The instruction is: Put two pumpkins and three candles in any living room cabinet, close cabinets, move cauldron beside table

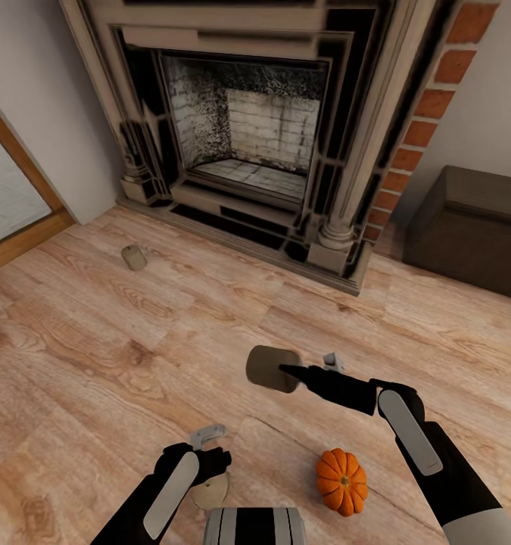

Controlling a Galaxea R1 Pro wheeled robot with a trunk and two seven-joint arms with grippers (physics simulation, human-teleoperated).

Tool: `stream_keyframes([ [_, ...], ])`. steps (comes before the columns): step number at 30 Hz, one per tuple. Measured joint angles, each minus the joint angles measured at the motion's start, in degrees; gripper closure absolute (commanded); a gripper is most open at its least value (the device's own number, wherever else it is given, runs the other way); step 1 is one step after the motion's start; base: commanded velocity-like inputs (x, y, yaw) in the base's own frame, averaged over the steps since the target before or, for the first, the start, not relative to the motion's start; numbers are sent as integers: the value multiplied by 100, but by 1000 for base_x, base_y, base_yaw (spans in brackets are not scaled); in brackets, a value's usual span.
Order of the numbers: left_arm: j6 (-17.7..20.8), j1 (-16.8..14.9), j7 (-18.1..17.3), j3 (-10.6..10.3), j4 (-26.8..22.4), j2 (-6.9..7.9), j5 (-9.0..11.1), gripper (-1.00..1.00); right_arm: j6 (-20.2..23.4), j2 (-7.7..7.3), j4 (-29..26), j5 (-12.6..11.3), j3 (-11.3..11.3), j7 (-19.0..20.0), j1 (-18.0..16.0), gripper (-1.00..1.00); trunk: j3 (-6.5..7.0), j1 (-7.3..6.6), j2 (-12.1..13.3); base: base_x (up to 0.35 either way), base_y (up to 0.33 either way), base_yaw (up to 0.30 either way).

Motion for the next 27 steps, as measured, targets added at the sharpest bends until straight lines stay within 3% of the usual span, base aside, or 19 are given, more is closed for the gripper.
stream_keyframes([
  [6, 0, 0, 1, 11, 0, 6, -4, -100, 77, -1, 52, 113, -7, 471, 0, 100, 0, 0, 0, 0, 0, 0],
  [27, -417, 0, -7, -5, 428, 47, -42, -100, 82, -1, 79, 114, -8, 506, 0, 100, 0, 0, 0, 0, 0, 0],
])
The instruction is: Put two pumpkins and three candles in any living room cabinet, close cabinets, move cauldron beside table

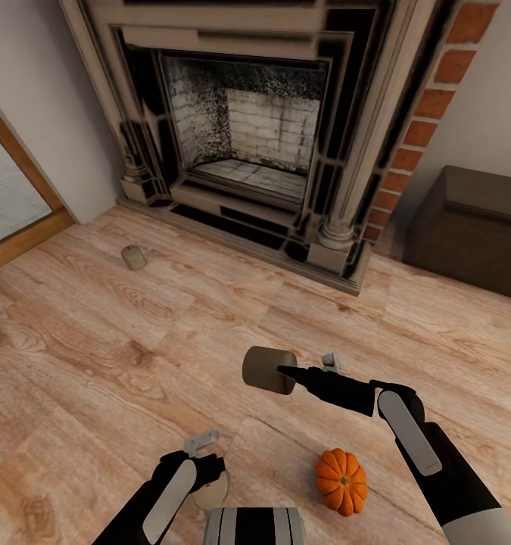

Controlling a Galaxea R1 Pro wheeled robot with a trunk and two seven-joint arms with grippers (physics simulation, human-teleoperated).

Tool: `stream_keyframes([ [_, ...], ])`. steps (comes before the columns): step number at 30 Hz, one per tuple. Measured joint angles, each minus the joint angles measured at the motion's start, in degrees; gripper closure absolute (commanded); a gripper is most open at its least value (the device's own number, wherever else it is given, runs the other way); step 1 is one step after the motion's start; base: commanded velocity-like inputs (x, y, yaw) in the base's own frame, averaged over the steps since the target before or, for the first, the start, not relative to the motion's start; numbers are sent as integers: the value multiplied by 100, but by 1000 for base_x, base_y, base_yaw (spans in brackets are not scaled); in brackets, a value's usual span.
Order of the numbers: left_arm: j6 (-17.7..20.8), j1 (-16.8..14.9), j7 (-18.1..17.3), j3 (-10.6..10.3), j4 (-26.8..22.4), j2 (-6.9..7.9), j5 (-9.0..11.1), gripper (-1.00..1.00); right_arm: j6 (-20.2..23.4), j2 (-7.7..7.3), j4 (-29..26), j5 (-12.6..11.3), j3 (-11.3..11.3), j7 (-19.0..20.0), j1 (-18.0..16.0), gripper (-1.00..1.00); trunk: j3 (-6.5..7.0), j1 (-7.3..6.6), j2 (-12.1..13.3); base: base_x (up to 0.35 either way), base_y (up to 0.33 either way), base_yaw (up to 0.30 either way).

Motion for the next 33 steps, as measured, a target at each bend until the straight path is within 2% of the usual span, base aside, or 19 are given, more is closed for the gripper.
stream_keyframes([
  [7, -312, 0, -5, -20, 70, 11, -3, -100, 0, 0, 1, 1, 0, 0, 0, 100, 0, 0, 0, 0, 0, 0],
  [14, -395, 0, -12, -19, 74, 34, -1, -100, 0, 0, 1, 0, 0, 0, 0, 100, 0, 0, 0, 0, 0, 0],
  [29, -415, 0, -62, -14, 74, 33, -1, -100, 2, 0, -20, -18, 2, 28, 0, 100, -332, 39, -20, 0, 0, 0],
  [33, -579, 0, -70, -25, 74, 33, 1, -100, 13, 0, -102, -44, 12, 112, 0, 100, -399, 46, -24, 0, 0, 0],
])
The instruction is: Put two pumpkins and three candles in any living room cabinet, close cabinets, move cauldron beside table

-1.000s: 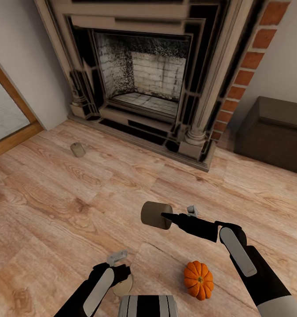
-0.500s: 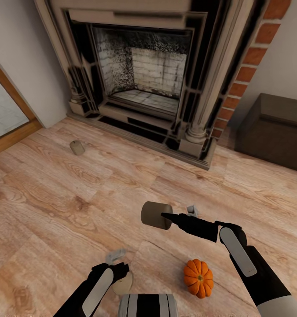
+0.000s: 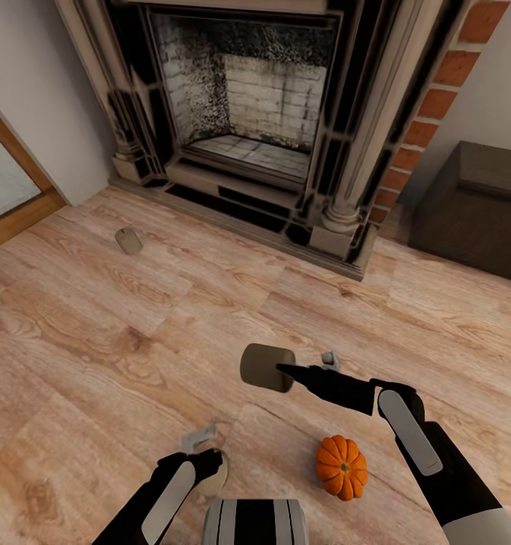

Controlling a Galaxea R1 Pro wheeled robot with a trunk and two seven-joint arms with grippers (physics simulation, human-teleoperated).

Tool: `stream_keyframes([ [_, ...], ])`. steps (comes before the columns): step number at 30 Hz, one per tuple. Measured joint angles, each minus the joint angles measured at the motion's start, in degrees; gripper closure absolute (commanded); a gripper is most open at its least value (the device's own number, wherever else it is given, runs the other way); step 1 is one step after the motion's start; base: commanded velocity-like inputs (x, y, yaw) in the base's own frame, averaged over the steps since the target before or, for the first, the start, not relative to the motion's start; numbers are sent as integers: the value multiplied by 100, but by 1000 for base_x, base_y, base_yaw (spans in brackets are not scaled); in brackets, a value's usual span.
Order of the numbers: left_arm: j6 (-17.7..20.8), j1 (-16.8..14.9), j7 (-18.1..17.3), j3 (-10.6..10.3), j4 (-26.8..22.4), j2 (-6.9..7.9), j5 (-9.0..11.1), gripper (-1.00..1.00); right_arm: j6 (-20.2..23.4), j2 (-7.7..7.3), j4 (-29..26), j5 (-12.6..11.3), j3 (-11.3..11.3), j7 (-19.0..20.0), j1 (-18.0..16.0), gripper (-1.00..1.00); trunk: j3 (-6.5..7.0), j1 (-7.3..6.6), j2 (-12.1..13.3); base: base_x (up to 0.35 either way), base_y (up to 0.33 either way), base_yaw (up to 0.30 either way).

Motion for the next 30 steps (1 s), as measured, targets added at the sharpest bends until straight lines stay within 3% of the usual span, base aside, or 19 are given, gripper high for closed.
stream_keyframes([
  [3, -64, 0, -2, -5, 0, 3, 1, -100, 46, 1, -13, -48, 0, 489, 0, 100, 0, 0, 0, 0, 0, 0],
  [7, -83, 0, -3, -12, 0, 0, 2, -100, 125, 7, -7, 77, 5, 720, 0, 100, 0, 0, 0, 0, 0, 0],
  [15, -89, 0, -20, -15, 0, 4, 7, -100, 138, 9, 30, 97, 5, 750, 0, 100, 0, 0, 0, 0, 0, 0],
  [23, -88, 0, -376, -15, 8, 57, -4, -100, 133, 9, 23, 100, 5, 747, 0, 100, 0, 0, 0, 0, 0, 0],
  [30, -115, -2, -417, -23, -26, 83, 73, -100, 131, 9, 24, 109, 6, 747, 0, 100, -154, 17, -10, 0, 0, 0],
])
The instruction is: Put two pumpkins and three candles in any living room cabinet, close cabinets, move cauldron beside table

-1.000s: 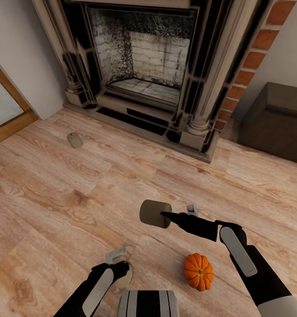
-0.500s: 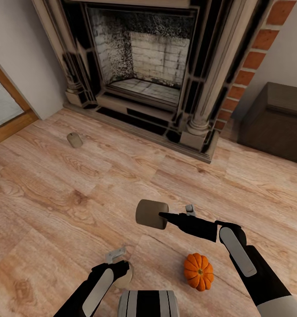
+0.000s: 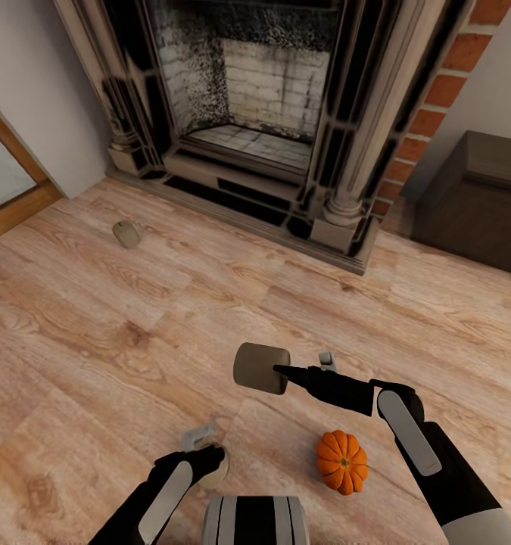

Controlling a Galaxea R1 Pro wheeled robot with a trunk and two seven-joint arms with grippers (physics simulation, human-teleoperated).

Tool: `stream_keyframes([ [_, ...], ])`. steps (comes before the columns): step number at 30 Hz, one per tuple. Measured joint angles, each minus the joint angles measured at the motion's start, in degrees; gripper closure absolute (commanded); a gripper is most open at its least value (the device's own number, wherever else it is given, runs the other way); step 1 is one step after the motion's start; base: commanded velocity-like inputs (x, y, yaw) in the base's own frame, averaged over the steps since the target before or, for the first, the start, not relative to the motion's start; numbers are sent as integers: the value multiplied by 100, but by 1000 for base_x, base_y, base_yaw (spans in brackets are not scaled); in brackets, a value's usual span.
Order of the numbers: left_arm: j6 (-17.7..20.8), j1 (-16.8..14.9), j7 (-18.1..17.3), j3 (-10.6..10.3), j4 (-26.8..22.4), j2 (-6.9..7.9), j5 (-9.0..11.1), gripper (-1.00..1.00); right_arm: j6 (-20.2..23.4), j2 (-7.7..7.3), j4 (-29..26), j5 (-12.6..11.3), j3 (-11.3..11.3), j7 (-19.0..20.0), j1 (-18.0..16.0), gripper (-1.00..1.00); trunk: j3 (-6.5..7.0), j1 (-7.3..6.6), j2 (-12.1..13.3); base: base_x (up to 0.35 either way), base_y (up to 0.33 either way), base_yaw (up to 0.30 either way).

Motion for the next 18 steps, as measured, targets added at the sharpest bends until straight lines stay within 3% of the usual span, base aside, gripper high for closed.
stream_keyframes([
  [5, -12, 0, 2, 8, -206, 7, -19, -100, -7, 0, 12, 2, 0, 0, 0, 100, -111, 13, -7, 0, 0, 0],
  [18, -99, 0, 0, 5, -203, 8, -29, -100, -10, 0, 33, -6, 0, 1, 0, 100, -111, 13, -7, 0, 0, 0],
])
